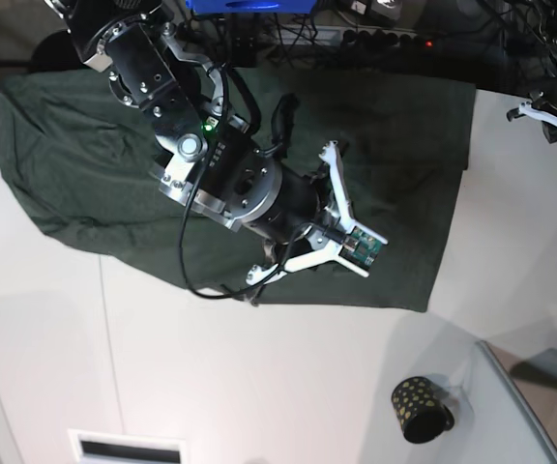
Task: Layout the t-shirt on the table in an organized manner, then fold the t-shirt properly
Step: 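Swing the right arm over the shirt toward the left gripper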
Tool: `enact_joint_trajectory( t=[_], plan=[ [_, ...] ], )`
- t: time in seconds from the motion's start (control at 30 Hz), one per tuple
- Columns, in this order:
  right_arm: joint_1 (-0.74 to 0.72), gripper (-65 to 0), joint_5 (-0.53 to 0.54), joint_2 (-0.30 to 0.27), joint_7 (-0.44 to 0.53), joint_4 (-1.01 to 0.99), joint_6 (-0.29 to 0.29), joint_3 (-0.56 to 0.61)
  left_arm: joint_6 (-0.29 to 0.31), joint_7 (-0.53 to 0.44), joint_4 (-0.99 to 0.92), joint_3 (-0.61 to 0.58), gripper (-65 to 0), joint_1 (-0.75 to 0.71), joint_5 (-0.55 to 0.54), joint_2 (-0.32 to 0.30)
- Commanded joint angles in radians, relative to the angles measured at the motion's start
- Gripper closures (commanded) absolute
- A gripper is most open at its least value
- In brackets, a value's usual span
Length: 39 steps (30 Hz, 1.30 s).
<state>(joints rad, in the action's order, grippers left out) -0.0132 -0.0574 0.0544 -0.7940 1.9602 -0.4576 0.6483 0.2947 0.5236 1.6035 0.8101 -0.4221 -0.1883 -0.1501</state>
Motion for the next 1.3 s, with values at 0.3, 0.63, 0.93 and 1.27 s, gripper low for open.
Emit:
enact_joint_trajectory(
  t=[0.3, 0.63, 0.93, 1.27],
  plan=[
    [0.109, -0.2, 0.009, 0.020, 0.025, -0.029, -0.002, 0.121, -0.002, -0.021, 0.016, 0.009, 0.0, -0.002, -0.007, -0.015],
    [0.203, -0.3, 0.004, 0.011, 0.144, -0.204, 0.000, 0.113, -0.002, -0.021, 0.016, 0.002, 0.0, -0.001, -0.007, -0.015],
    [0.204, -0.3, 0.009, -0.004, 0.153, -0.223, 0.000, 0.113, -0.002, -0.021, 0.016, 0.007, 0.0, -0.005, -0.006, -0.015],
    [0.068, -0.2, 0.009, 0.074, 0.153, -0.209, 0.000, 0.118, -0.002, -0.027, 0.024, 0.007, 0.0, -0.005, 0.143, -0.007]
  ],
)
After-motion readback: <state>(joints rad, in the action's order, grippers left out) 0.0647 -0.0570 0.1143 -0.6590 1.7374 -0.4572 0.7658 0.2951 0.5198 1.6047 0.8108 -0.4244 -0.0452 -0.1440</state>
